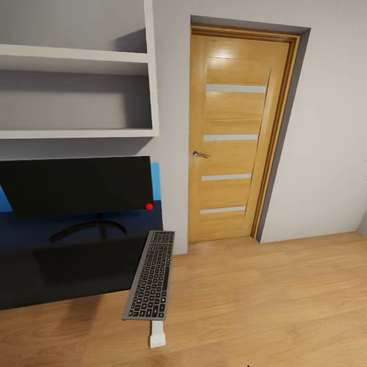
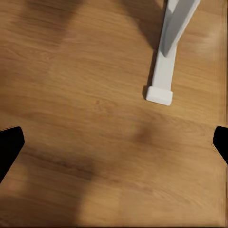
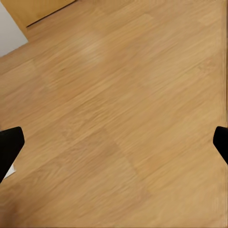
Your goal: In the bedroom, organize the workspace by keeping the computer under the desk, ensuring the monitor is on the desk, placing the keyboard on the desk next to the monitor, placing the mouse on the desk next to the keyboard, moving the folder from the swivel chair onto the desk next to the mouse, stacking the notebook on top of the folder with the pen on top of the notebook, and positioning the swivel chair next to the desk.
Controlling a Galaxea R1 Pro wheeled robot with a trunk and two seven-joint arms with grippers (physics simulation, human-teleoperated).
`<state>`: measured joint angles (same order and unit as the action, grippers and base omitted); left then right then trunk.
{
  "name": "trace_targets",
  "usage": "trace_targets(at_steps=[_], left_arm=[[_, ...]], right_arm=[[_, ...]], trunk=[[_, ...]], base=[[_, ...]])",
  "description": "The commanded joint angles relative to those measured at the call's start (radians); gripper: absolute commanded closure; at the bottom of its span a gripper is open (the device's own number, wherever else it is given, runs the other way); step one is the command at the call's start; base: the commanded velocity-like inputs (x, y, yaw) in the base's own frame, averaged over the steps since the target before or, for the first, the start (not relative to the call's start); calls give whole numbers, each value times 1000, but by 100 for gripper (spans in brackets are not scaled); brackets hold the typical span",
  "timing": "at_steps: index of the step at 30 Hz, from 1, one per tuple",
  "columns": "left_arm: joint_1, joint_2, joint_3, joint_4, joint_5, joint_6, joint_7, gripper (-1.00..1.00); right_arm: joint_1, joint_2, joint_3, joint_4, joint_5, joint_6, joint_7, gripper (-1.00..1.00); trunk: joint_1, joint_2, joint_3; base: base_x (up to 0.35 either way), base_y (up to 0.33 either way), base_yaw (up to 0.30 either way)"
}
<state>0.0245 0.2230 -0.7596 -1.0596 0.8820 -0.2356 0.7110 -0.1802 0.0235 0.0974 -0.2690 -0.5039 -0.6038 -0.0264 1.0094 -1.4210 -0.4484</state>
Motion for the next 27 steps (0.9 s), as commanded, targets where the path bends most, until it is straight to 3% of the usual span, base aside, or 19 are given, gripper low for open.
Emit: trace_targets(at_steps=[1, 16, 27], left_arm=[[-1, 1, -3, -2, 9, -7, 3, -100], [0, 1, -3, -2, 9, -7, 3, -100], [0, 1, -3, -1, 9, -7, 3, -100]], right_arm=[[-1, 0, 8, 1, -8, -4, -3, -100], [-1, 0, 8, 0, -8, -5, -3, -100], [-1, -1, 8, 0, -8, -5, -3, -100]], trunk=[[0, -1, -1], [0, -1, -1], [0, -1, -1]], base=[[0, -312, 0], [4, -289, 0], [178, -182, 0]])
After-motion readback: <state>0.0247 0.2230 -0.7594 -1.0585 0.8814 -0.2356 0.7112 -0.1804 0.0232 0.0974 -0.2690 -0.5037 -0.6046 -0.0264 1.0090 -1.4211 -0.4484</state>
